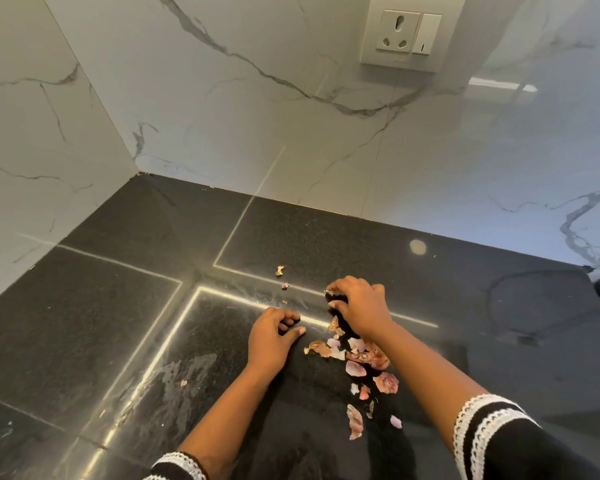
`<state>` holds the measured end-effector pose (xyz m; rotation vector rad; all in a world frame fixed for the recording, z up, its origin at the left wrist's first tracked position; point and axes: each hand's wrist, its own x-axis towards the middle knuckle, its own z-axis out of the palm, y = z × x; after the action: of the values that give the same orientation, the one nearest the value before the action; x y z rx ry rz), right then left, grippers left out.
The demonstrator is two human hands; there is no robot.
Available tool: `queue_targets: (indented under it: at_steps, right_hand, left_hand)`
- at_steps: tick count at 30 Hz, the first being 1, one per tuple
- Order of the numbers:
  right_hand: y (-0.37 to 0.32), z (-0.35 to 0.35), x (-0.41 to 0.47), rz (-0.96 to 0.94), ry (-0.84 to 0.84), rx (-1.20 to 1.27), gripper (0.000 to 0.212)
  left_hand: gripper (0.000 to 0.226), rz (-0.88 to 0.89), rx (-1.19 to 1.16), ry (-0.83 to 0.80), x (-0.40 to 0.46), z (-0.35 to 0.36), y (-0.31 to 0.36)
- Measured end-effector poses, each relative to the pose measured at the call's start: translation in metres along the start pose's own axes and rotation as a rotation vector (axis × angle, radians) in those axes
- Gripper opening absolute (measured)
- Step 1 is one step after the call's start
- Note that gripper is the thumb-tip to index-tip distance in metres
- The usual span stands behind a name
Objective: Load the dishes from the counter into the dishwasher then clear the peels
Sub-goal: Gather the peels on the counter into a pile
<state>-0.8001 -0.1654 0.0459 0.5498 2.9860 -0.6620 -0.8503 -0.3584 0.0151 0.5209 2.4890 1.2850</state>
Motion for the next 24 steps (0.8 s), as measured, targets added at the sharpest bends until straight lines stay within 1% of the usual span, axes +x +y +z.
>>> queue_targets:
  at_steps: [3,5,8,10,13,15,17,19,21,24]
  right_hand:
    - [-0.004,-0.001,0.019,0.075,-0.002,0.080,0.028]
    - [-0.005,0.000,0.028,0.107,0.003,0.079,0.021]
    - [-0.006,0.003,0.032,0.154,0.054,0.056,0.005]
    - [-0.006,0.006,0.032,0.171,0.099,0.029,0.008]
    - [-0.006,0.007,0.030,0.087,0.109,-0.109,0.015]
    - [-0.006,0.007,0.027,0.025,0.079,-0.215,0.019]
    - [-0.005,0.008,0.025,-0.005,0.050,-0.263,0.020]
    - [-0.004,0.006,0.023,0.005,0.006,-0.227,0.018]
    - [-0.002,0.001,0.020,0.023,-0.086,-0.138,0.017]
    - [-0.001,-0.004,0.007,-0.010,-0.224,-0.051,0.014]
  left_hand:
    - [0.016,-0.041,-0.008,0.015,0.004,0.002,0.002]
    - [0.014,-0.033,-0.002,0.015,0.005,0.003,0.003]
    - [0.007,0.021,0.069,0.000,0.004,0.003,0.000]
    - [0.003,0.056,0.100,-0.003,0.004,0.004,-0.003]
    - [0.003,0.125,0.144,0.016,0.003,0.008,-0.007]
    - [0.004,0.154,0.186,0.031,0.002,0.011,-0.009]
    - [0.004,0.150,0.221,0.027,0.001,0.012,-0.009]
    - [0.003,0.134,0.237,0.011,0.002,0.011,-0.007]
    - [0.002,0.099,0.238,-0.014,0.002,0.010,-0.002]
    - [0.006,0.031,0.296,-0.077,-0.002,0.011,0.008]
